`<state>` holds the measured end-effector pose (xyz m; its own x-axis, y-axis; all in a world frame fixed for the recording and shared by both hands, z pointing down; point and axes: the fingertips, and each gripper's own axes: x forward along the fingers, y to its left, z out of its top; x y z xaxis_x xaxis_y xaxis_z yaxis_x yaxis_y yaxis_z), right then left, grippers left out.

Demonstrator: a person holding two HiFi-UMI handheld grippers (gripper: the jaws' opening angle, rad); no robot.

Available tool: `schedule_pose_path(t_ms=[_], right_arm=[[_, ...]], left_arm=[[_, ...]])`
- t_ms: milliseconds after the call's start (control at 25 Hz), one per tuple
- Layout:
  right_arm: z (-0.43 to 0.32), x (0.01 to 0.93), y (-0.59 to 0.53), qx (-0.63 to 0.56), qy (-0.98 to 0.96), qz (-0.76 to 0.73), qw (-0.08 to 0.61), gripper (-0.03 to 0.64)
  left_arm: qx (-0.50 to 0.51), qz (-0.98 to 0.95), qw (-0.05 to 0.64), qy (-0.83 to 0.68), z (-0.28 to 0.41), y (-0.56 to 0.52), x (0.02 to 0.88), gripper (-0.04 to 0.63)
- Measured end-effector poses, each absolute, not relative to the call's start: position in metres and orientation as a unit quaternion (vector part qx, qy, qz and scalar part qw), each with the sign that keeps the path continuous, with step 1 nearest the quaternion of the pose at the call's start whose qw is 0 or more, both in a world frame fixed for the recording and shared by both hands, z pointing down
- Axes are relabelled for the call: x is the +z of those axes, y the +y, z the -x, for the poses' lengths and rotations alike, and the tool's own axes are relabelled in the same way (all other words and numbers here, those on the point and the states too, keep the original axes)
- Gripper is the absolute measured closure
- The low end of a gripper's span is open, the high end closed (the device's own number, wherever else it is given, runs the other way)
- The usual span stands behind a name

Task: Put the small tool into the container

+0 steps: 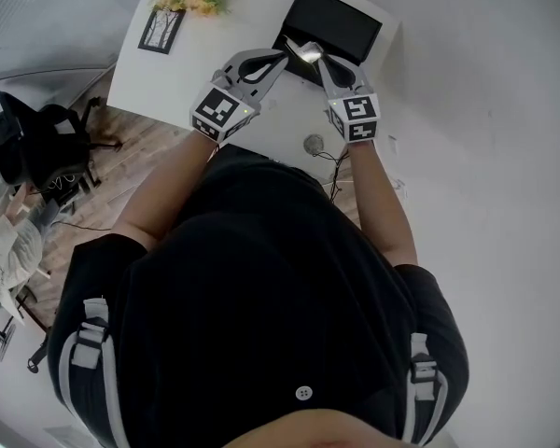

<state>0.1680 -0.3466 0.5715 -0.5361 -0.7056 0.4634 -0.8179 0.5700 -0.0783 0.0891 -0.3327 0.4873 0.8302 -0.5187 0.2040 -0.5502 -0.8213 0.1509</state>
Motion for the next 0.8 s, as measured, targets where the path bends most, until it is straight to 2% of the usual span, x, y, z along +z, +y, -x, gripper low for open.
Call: schedule_pose_path(t_ms=[360,800], right_arm=[[-0.176,0.483,-0.297,0.1,-0.881,-0.451,0.099,0.604],[-0.174,0.386,-0.239,0.021,-0.9,-0.434,0.04,0.604]], left_arm=[[0.067,-0.955,0.069,-0.281,-0.094,-0.296,0.448,0.588],[0.021,-0.962,0.032,-0.272,-0.11,-0.256,0.379,0.588]])
